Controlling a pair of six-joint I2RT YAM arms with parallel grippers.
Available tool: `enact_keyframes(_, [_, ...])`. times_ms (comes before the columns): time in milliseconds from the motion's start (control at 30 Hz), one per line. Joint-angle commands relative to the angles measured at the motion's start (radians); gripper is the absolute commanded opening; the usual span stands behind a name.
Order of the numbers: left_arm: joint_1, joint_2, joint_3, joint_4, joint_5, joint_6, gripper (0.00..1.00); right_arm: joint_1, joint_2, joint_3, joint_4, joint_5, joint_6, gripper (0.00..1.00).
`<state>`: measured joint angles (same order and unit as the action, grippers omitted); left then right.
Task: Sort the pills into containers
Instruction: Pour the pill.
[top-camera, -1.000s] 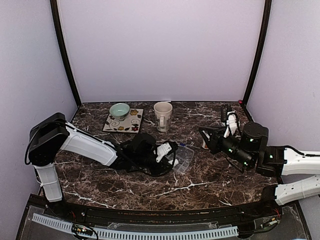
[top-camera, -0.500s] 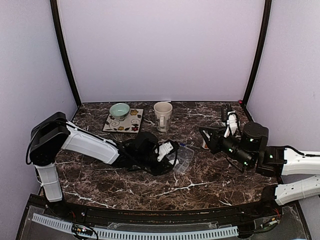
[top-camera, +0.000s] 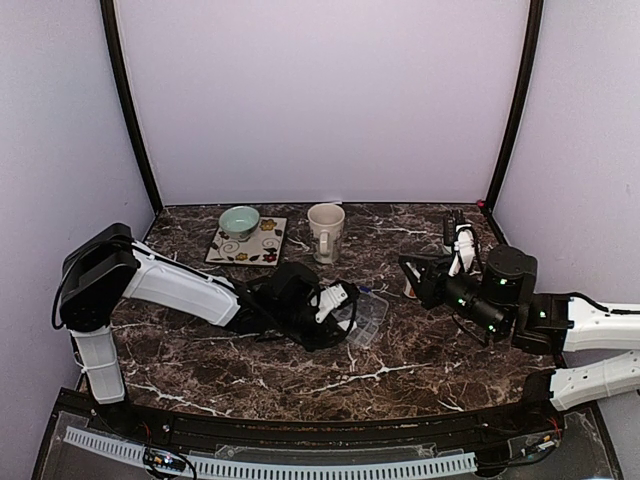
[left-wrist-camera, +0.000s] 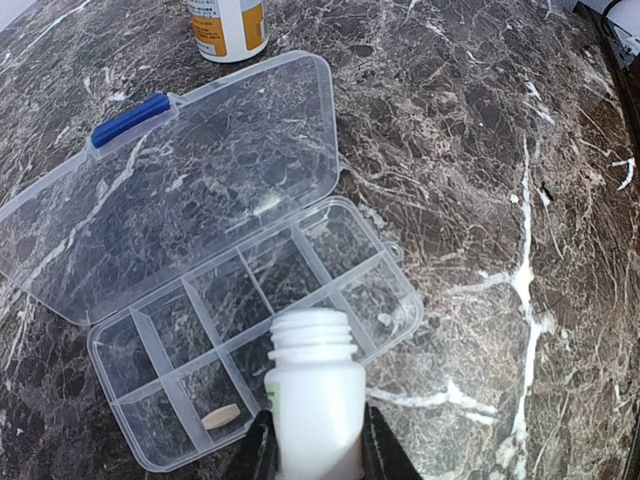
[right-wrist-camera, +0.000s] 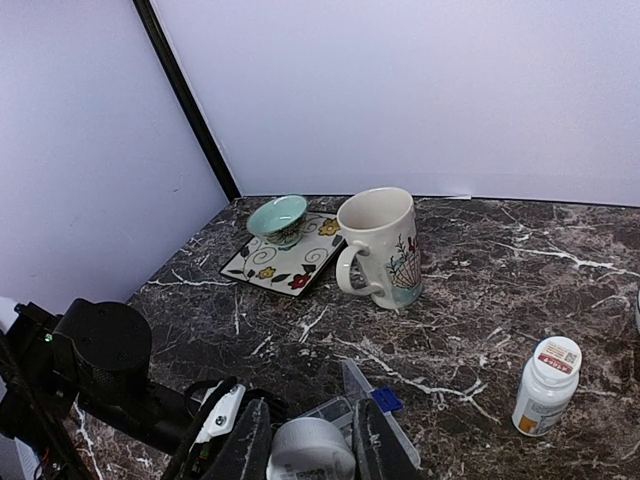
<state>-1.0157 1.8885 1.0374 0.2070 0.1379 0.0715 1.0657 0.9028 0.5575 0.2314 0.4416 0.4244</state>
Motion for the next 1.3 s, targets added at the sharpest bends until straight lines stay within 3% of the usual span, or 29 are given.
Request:
enact_keyframes(0, [-0.004, 0.001, 0.028, -0.034, -0.001, 0.011, 0.0, -0.009, -0.019, -0.012, 0.026, -0.003, 0.007, 0.0])
enact_keyframes(1267, [-0.004, 0.015, 0.123, -0.224, -0.008, 0.052, 0.0, -0.01, -0.013, -0.006, 0.019, -0.005, 0.014, 0.0])
